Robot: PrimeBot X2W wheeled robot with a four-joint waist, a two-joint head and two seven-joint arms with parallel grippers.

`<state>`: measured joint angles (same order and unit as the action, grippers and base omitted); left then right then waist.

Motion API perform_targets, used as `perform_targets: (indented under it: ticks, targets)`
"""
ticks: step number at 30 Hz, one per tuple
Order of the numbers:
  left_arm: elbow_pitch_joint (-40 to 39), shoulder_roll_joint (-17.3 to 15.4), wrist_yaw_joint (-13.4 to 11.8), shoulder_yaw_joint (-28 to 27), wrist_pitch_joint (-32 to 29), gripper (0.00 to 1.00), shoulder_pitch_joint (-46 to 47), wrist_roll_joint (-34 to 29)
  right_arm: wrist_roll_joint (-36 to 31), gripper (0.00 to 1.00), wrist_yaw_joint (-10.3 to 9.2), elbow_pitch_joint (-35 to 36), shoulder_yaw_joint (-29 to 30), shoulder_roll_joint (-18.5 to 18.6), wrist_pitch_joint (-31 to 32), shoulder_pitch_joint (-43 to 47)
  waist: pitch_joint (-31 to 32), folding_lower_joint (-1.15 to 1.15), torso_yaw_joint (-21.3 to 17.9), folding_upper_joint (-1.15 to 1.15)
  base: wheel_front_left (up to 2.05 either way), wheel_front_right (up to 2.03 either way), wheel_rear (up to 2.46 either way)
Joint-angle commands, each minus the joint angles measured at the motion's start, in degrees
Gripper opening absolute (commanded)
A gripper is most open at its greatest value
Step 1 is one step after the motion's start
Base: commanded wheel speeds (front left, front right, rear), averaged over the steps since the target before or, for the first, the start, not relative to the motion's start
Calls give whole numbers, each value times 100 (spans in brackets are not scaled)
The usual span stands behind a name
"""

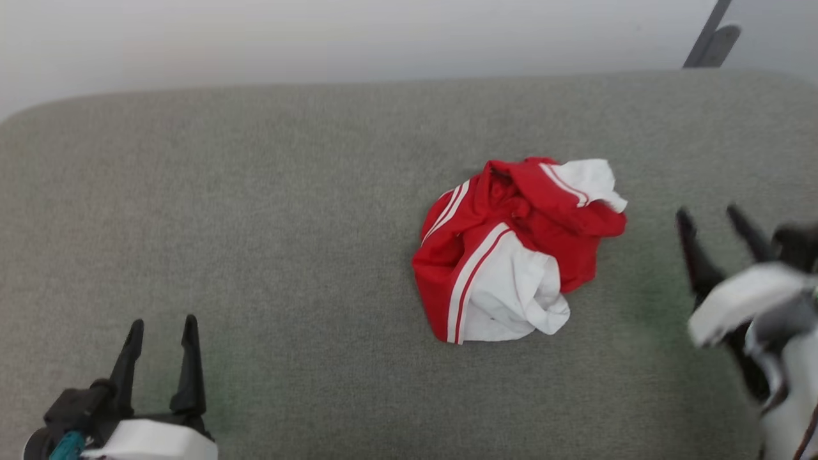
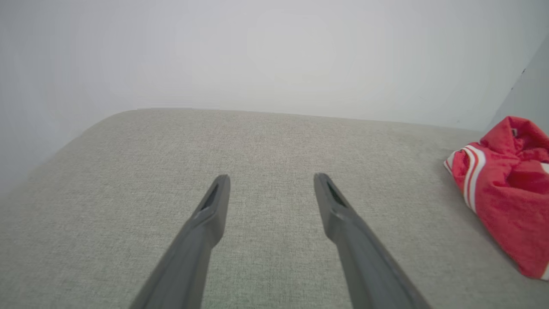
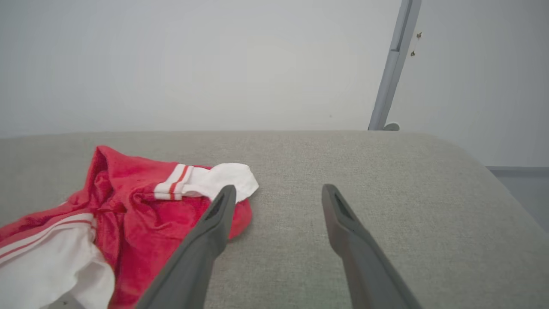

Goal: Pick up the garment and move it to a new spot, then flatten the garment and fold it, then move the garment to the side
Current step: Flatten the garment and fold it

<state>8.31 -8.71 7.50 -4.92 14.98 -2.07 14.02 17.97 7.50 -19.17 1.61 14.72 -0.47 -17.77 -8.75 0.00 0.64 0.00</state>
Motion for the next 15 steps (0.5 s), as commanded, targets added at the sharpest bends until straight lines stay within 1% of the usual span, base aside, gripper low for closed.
perform_targets:
  ticks: [1,4,9,12,15]
  targets:
    - [-6,32,-5,14,30,100,107,30,76,100,-2,-61,-40,62,159,-129,-186,0,104,0,0,0,0]
    - [18,78,-5,65,30,100,267,78,281,100,-2,-303,-435,549,1122,-764,-439,0,227,0,0,0,0]
    - [26,164,-5,124,30,100,530,168,985,100,-2,-688,-1073,1117,2695,-1690,-820,0,471,0,0,0,0]
    - [0,182,-5,153,30,100,664,199,1374,100,-2,-879,-1239,1310,3278,-2210,-1023,0,614,0,0,0,0]
    - [-27,198,-5,178,30,100,789,219,1557,100,-2,-1172,-1348,1391,3671,-2630,-1208,0,731,0,0,0,0]
